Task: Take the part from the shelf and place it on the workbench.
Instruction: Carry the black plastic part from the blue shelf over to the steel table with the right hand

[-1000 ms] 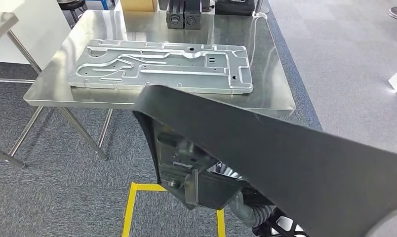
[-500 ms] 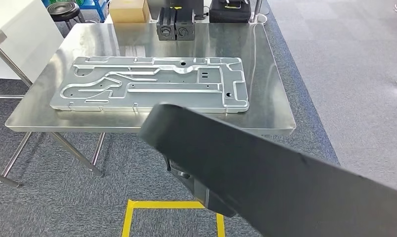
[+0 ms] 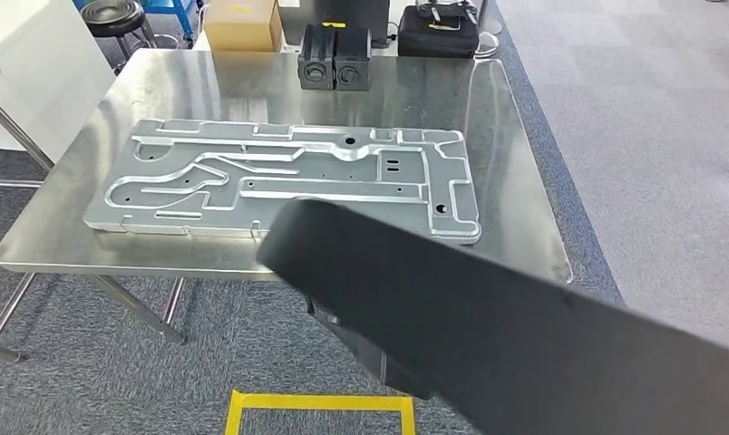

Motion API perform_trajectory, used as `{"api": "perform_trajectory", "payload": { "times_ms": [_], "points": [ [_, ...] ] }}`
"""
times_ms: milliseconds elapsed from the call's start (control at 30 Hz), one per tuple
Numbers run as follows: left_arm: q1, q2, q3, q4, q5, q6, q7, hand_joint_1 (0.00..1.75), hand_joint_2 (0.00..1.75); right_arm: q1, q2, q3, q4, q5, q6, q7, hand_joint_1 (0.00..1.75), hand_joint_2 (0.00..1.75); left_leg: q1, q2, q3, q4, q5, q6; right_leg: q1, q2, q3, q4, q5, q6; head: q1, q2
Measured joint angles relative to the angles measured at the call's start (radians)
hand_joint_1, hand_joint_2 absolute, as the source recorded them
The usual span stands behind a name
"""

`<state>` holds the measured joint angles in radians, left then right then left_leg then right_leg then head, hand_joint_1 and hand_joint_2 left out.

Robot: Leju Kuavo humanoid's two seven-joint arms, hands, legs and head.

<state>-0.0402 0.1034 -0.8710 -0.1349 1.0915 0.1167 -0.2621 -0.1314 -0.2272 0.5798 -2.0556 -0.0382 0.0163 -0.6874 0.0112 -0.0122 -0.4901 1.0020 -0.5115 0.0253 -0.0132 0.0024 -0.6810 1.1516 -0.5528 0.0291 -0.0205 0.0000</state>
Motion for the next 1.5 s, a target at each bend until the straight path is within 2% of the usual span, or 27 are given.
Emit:
{"api": "perform_trajectory", "payload": {
  "times_ms": [67,100,167,233,300,367,400,433,467,533,600,700,767,867,933,967,1000,1067,1100,1133,1200,1267,1333,1400,1433,1467,1500],
  "points": [
    [-0.002,0.000,-0.003,0.000,0.000,0.000,0.000,0.00,1.75,0.008,-0.002,0.000,-0.005,0.018,-0.013,0.000,1.75,1.75,-0.003,-0.001,0.024,-0.003,-0.027,-0.010,0.005,-0.003,0.008,-0.093,0.121,-0.011,0.000,0.000],
    [-0.003,0.000,-0.005,0.001,0.000,0.000,0.000,0.00,1.75,0.012,-0.003,0.000,-0.009,0.024,-0.017,0.000,1.75,1.75,-0.004,-0.001,0.034,-0.004,-0.034,-0.017,0.007,-0.002,0.011,-0.116,0.155,-0.019,0.000,0.000],
    [-0.007,0.001,-0.007,0.001,0.000,0.000,0.000,0.00,1.75,0.016,-0.004,0.000,-0.017,0.028,-0.021,0.000,1.75,1.75,-0.005,-0.001,0.045,0.001,-0.034,-0.030,0.008,0.002,0.024,-0.127,0.154,-0.035,0.000,0.000],
    [-0.010,0.001,-0.008,0.001,0.000,0.000,0.000,0.00,1.75,0.017,-0.005,0.000,-0.024,0.030,-0.024,0.000,1.75,1.75,-0.002,0.002,0.019,0.063,-0.023,-0.039,0.006,0.004,0.048,-0.137,0.143,-0.051,0.000,0.000],
    [-0.014,0.001,-0.010,0.001,0.000,0.000,0.000,0.00,1.75,0.018,-0.006,0.000,-0.027,0.031,-0.025,0.000,1.75,1.75,0.000,0.005,-0.056,0.186,-0.047,-0.044,0.006,0.003,0.073,-0.142,0.126,-0.060,0.000,0.000],
    [-0.014,0.001,-0.013,0.001,0.000,0.000,0.000,0.00,1.75,0.019,-0.006,0.000,-0.028,0.031,-0.026,0.000,1.75,1.75,0.001,0.005,-0.139,0.286,-0.111,-0.049,0.008,0.004,0.097,-0.143,0.104,-0.064,0.000,0.000],
    [-0.013,0.001,-0.014,0.001,0.000,0.000,0.000,0.00,1.75,0.020,-0.006,0.000,-0.028,0.032,-0.026,0.000,1.75,1.75,0.000,0.005,-0.165,0.300,-0.135,-0.049,0.009,0.005,0.111,-0.143,0.092,-0.064,0.000,0.000],
    [-0.012,0.002,-0.015,0.001,0.000,0.000,0.000,0.00,1.75,0.021,-0.006,0.000,-0.028,0.032,-0.026,0.000,1.75,1.75,0.000,0.005,-0.177,0.285,-0.137,-0.047,0.010,0.007,0.127,-0.143,0.080,-0.063,0.000,0.000],
    [-0.011,0.002,-0.016,0.001,0.000,0.000,0.000,0.00,1.75,0.021,-0.006,0.000,-0.029,0.032,-0.026,0.000,1.75,1.75,0.000,0.005,-0.176,0.241,-0.112,-0.044,0.010,0.008,0.145,-0.143,0.068,-0.062,0.000,0.000],
    [-0.009,0.002,-0.017,0.001,0.000,0.000,0.000,0.00,1.75,0.021,-0.006,0.000,-0.029,0.032,-0.026,0.000,1.75,1.75,-0.003,0.005,-0.161,0.116,0.001,-0.035,0.012,0.008,0.177,-0.141,0.041,-0.057,0.000,0.000],
    [-0.007,0.003,-0.019,0.001,0.000,0.000,0.001,0.00,1.75,0.022,-0.006,0.000,-0.029,0.032,-0.026,0.000,1.75,1.75,-0.008,0.006,-0.150,0.045,0.081,-0.026,0.015,0.011,0.196,-0.140,0.016,-0.046,0.000,0.000],
    [-0.009,0.003,-0.020,0.001,0.000,0.000,0.001,0.00,1.75,0.022,-0.006,0.000,-0.033,0.034,-0.026,0.000,1.75,1.75,-0.005,0.004,-0.128,0.028,0.086,-0.012,0.017,0.013,0.208,-0.123,0.010,-0.029,0.000,0.000],
    [-0.012,0.003,-0.021,0.001,0.000,0.000,0.000,0.00,1.75,0.021,-0.006,0.000,-0.036,0.035,-0.026,0.000,1.75,1.75,-0.001,0.004,-0.106,0.018,0.078,-0.002,0.015,0.010,0.180,-0.058,0.005,-0.020,0.000,0.000],
    [-0.013,0.003,-0.021,0.001,0.000,0.000,0.000,0.00,1.75,0.022,-0.006,0.000,-0.037,0.035,-0.027,0.000,1.75,1.75,-0.001,0.004,-0.080,0.014,0.055,0.005,0.009,0.006,0.057,0.111,-0.063,-0.007,0.000,0.000],
    [-0.010,0.003,-0.021,0.001,0.000,0.000,0.000,0.00,1.75,0.023,-0.006,0.000,-0.037,0.035,-0.027,0.000,1.75,1.75,-0.001,0.003,-0.055,0.013,0.034,0.005,0.007,0.004,0.001,0.140,-0.090,-0.004,0.000,0.000],
    [-0.010,0.003,-0.021,0.001,0.000,0.000,0.000,0.00,1.75,0.023,-0.006,0.000,-0.037,0.036,-0.028,0.000,1.75,1.75,-0.001,0.002,-0.038,0.013,0.021,0.004,0.007,0.003,-0.006,0.109,-0.073,-0.005,0.000,0.000],
    [-0.010,0.003,-0.021,0.001,0.000,0.000,0.000,0.00,1.75,0.023,-0.006,0.000,-0.037,0.041,-0.032,0.000,1.75,1.75,-0.001,0.001,-0.021,0.013,0.008,0.002,0.008,0.003,-0.002,0.054,-0.029,-0.009,0.000,0.000],
    [-0.009,0.001,-0.022,0.001,0.002,0.000,0.000,0.00,1.75,0.024,-0.008,0.000,-0.038,0.064,-0.056,0.000,1.75,1.75,-0.003,-0.002,0.007,0.013,-0.015,-0.005,0.014,0.004,0.008,-0.061,0.093,-0.022,0.000,0.000],
    [-0.010,0.000,-0.022,0.001,0.006,0.002,0.000,0.00,1.75,0.024,-0.010,0.001,-0.038,0.079,-0.080,0.000,1.75,1.75,-0.004,-0.004,0.014,0.012,-0.024,-0.011,0.017,0.005,0.011,-0.094,0.137,-0.029,0.000,0.000],
    [-0.011,0.000,-0.022,0.001,0.012,0.005,0.001,0.00,1.75,0.022,-0.013,0.002,-0.040,0.093,-0.110,0.000,1.75,1.75,-0.005,-0.005,0.019,0.014,-0.029,-0.016,0.020,0.006,0.011,-0.109,0.158,-0.035,0.000,0.000],
    [-0.015,-0.001,-0.022,0.001,0.030,0.017,0.002,0.00,1.75,0.017,-0.022,0.004,-0.043,0.118,-0.174,0.000,1.75,1.75,-0.006,-0.005,0.021,0.022,-0.028,-0.028,0.018,0.007,0.023,-0.118,0.154,-0.045,0.000,0.000],
    [-0.017,-0.004,-0.021,0.001,0.046,0.028,0.003,0.00,1.75,0.015,-0.027,0.005,-0.045,0.153,-0.222,0.007,1.75,1.75,-0.005,-0.002,-0.001,0.075,-0.030,-0.035,0.014,0.006,0.044,-0.134,0.148,-0.056,0.000,0.000],
    [-0.018,-0.009,-0.021,0.001,0.056,0.034,0.003,0.00,1.75,-0.006,-0.027,0.001,-0.031,0.183,-0.234,0.038,1.75,1.75,-0.003,0.001,-0.065,0.183,-0.071,-0.043,0.012,0.004,0.057,-0.141,0.142,-0.064,0.000,0.000],
    [-0.019,-0.010,-0.021,0.001,0.064,0.033,0.003,0.00,1.75,-0.101,-0.019,-0.021,0.050,0.239,-0.199,0.126,1.75,1.75,0.000,0.003,-0.141,0.281,-0.118,-0.053,0.013,0.010,0.061,-0.141,0.136,-0.067,0.000,0.000],
    [-0.021,-0.010,-0.021,0.001,0.069,0.030,0.003,0.00,1.75,-0.182,-0.005,-0.036,0.136,0.307,-0.184,0.187,1.75,1.75,0.000,0.003,-0.164,0.296,-0.118,-0.055,0.013,0.016,0.062,-0.140,0.135,-0.068,0.000,0.000],
    [-0.025,-0.010,-0.021,0.001,0.075,0.026,0.002,0.00,1.75,-0.278,0.023,-0.047,0.255,0.419,-0.185,0.243,1.75,1.75,0.000,0.004,-0.171,0.274,-0.091,-0.055,0.013,0.022,0.064,-0.138,0.134,-0.068,0.000,0.000],
    [-0.031,-0.010,-0.021,0.001,0.080,0.023,0.001,0.00,1.75,-0.375,0.057,-0.055,0.386,0.548,-0.202,0.278,1.75,1.75,0.000,0.005,-0.162,0.220,-0.046,-0.054,0.013,0.026,0.065,-0.136,0.134,-0.067,0.000,0.000]
  ]
}}
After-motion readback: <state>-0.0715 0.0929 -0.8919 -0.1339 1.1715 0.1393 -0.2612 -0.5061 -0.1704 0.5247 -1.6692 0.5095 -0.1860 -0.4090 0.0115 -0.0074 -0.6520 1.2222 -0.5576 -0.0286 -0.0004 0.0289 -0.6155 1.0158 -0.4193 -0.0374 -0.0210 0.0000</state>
